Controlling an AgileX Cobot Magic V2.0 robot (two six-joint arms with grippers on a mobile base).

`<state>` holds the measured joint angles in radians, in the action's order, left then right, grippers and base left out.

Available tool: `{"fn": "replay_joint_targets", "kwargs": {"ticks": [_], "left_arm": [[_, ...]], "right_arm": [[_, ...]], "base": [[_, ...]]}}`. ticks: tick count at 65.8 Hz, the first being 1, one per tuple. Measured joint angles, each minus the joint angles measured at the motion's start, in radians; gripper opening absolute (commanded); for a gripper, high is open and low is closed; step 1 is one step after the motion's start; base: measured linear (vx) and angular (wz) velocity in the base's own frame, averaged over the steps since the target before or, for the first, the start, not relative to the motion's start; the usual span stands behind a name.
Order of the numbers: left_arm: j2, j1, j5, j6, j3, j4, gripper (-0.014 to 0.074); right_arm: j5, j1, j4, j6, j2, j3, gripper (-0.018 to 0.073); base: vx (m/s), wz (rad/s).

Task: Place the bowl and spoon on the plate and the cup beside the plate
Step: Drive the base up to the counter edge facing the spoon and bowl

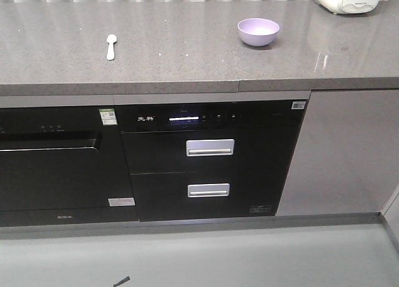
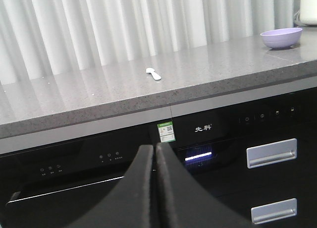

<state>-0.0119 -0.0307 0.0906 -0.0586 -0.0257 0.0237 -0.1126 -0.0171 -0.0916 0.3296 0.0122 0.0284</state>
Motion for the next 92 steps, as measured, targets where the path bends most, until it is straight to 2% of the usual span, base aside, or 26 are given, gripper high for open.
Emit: {"fn": "replay_joint_targets", "kwargs": {"ticks": [92], "left_arm": [[0.0,0.0,0.0,0.0,0.0,0.0,-0.0006]], "right_arm": [[0.0,0.0,0.0,0.0,0.0,0.0,-0.0005]], "base": [[0.07,0.0]]}}
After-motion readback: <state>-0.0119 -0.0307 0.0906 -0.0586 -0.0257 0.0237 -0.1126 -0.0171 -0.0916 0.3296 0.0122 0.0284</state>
